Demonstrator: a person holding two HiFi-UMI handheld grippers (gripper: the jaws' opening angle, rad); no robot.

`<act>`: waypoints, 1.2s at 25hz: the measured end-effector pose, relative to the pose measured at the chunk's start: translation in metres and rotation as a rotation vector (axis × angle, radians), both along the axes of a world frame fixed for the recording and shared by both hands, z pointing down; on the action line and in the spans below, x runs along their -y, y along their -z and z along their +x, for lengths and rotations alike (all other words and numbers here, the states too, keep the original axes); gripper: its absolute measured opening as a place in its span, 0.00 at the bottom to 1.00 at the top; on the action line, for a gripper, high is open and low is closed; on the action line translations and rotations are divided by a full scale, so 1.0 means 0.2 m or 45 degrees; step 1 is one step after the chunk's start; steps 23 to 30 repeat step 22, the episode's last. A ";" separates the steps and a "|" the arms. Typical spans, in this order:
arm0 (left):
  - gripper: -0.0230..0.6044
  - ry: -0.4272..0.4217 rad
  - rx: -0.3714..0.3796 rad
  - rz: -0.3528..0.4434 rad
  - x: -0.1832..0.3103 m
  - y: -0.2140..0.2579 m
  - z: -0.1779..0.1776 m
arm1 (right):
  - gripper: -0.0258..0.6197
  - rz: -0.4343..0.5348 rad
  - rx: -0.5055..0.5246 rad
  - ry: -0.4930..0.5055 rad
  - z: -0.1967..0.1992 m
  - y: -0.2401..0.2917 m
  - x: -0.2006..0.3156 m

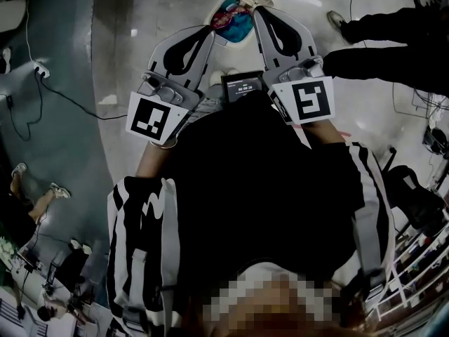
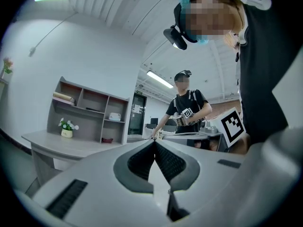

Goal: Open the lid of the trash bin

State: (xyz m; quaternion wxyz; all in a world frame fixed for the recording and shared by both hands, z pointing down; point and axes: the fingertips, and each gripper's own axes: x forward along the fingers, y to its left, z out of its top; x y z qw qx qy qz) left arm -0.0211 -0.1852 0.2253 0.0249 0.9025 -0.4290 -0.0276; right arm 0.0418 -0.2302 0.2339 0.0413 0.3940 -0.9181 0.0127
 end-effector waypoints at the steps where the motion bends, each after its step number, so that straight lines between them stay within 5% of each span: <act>1: 0.04 0.000 0.001 0.001 0.00 0.00 0.00 | 0.05 0.000 0.004 0.004 -0.01 0.00 0.00; 30: 0.04 0.004 0.006 0.003 0.02 -0.02 -0.01 | 0.05 -0.034 0.018 0.029 -0.04 -0.02 0.03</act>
